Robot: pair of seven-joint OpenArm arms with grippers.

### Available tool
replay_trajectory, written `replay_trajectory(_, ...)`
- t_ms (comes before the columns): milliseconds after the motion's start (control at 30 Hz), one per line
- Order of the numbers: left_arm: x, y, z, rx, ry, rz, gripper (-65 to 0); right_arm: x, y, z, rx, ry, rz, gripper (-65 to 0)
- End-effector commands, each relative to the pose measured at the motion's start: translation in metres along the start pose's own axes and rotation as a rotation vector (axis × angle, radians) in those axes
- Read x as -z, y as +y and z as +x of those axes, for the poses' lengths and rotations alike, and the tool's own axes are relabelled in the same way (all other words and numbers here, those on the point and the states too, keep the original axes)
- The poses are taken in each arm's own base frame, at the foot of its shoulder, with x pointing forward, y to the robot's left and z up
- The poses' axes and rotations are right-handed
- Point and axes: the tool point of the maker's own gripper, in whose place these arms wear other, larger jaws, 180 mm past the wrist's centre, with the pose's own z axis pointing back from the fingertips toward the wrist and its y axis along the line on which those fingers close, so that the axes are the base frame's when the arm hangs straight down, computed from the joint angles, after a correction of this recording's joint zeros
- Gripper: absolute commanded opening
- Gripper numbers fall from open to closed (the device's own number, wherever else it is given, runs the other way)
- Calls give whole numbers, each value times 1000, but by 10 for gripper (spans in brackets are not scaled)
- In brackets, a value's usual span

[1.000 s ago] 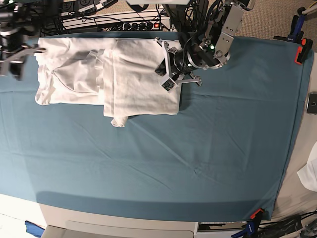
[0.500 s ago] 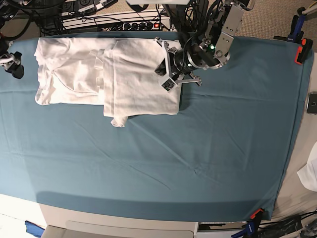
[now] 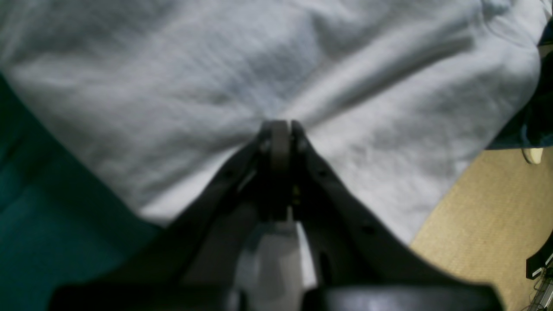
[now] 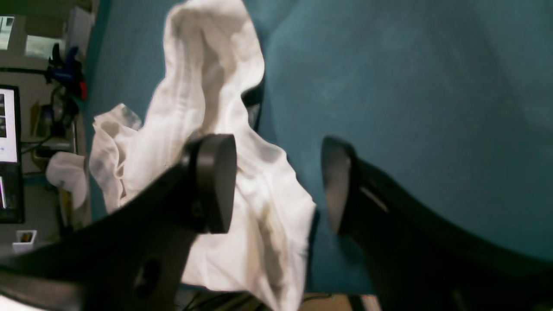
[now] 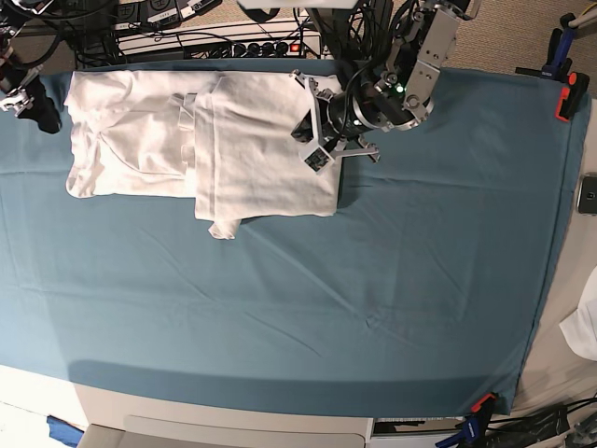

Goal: Fold the T-shirt properly
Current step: 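Grasp the loose shirt edge beside the bundle with the right gripper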

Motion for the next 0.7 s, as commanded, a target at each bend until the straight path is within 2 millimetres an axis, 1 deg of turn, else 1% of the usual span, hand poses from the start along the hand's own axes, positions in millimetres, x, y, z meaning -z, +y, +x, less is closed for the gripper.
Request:
replay_trajectory(0,-2,-2,13,5,-47,-7,-650,-2,9,20,-39,-33,21,-328)
replay_trajectory(67,-2,-1,13,6,-48,-6,-650,7,15,18,-45,-14,39,-328)
replay_trajectory(233,-2,-1,14,7,-50,-5,-650,33,32,20,-72,12,83,-328)
replay_trajectory(367,-2,-1,15,8,-50,-5,-650,50,43,18,-100,54,106,-328)
replay_trajectory(433,-2,-1,15,8,-50,-5,-650,56,47,12,-106,82,118,-328)
replay_trajectory(667,-2,-1,15,8,-50,-5,-650,74,54,-20,-70,143,156,-328)
